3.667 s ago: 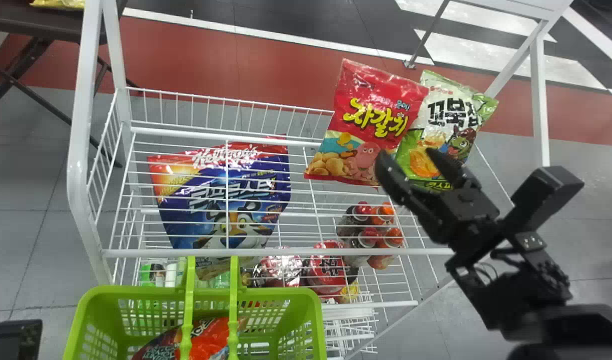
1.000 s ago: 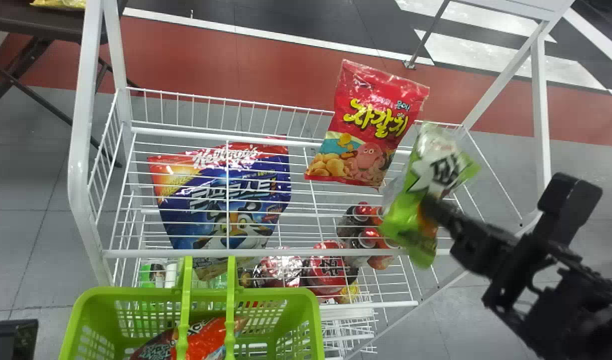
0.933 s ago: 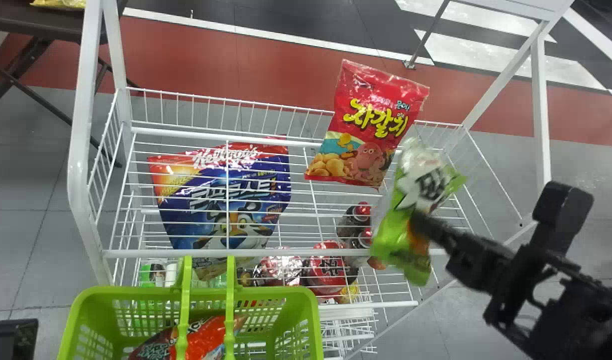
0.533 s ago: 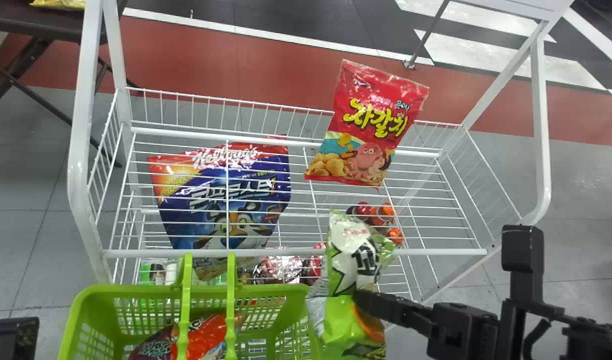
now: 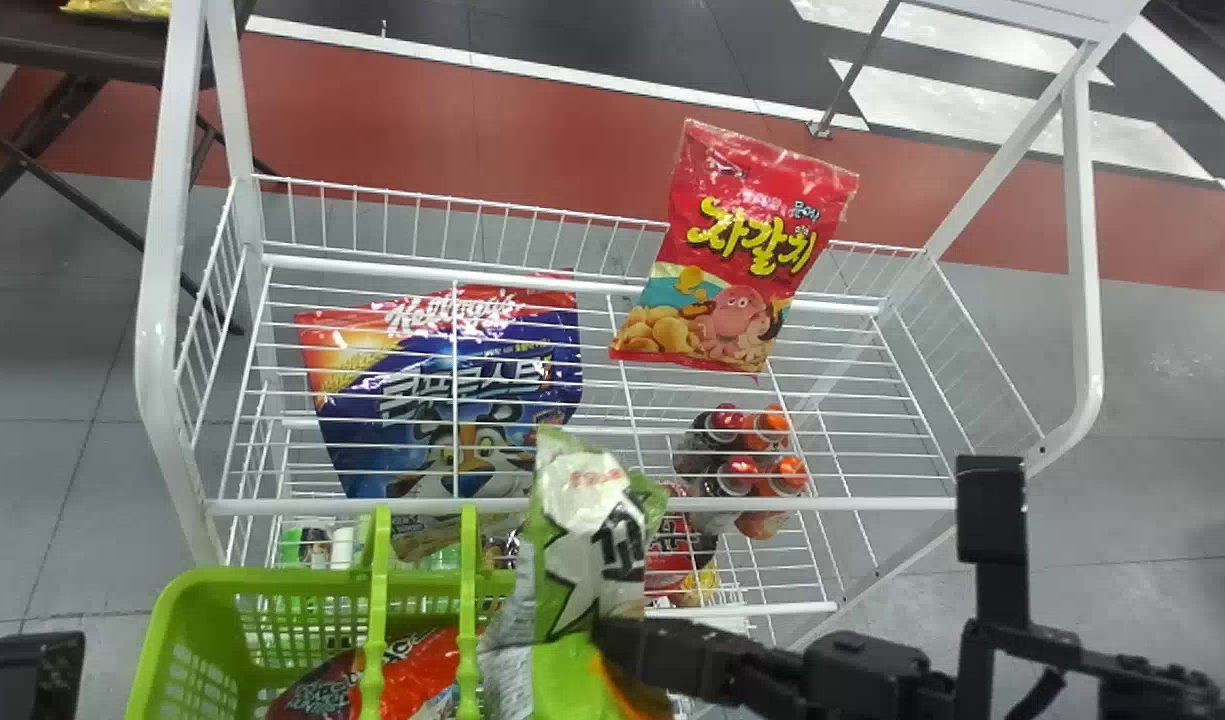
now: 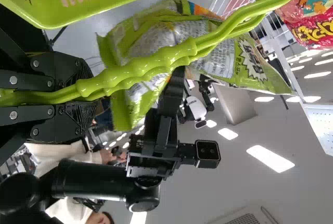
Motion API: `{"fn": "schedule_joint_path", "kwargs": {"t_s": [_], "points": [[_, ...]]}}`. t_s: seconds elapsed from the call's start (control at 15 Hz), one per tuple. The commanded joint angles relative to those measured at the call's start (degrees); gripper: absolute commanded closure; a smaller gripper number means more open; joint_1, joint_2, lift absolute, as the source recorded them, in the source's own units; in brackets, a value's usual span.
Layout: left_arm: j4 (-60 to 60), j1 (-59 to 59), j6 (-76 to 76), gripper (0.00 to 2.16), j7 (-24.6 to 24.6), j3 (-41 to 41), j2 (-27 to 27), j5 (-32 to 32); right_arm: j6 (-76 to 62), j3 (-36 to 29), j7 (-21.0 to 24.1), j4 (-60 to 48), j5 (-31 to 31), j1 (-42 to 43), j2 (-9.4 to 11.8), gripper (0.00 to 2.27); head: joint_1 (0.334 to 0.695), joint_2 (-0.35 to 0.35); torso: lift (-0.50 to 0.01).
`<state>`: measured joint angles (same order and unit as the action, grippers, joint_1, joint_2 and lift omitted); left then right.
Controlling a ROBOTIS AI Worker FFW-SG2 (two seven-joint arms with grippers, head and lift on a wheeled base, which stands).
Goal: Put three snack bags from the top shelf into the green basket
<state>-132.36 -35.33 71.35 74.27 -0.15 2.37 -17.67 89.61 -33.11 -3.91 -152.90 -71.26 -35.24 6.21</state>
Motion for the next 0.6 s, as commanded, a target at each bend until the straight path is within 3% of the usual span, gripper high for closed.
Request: {"fn": "schedule_joint_path", "kwargs": {"t_s": [0.0,0.33,0.53], "points": [[0.0,0.1,0.0,1.45,0.1,-0.1,0.0,0.0,0.5,3.9,0.3,3.0,2.4,-1.2,0.6,2.19,0.695,-0.350,-0.046],[-0.1,0.1,0.0,1.45,0.2,-0.4,0.1,0.0,0.5,9.7,0.4,10.1,7.5,-1.6,1.8,2.19,0.695,-0.350,-0.046],[-0.3,-0.2,0.0,1.45,0.3,-0.4,0.1,0.0,0.5,14.4,0.3,12.5,14.5,-1.7,2.8,2.19,0.695,-0.350,-0.046]]}}
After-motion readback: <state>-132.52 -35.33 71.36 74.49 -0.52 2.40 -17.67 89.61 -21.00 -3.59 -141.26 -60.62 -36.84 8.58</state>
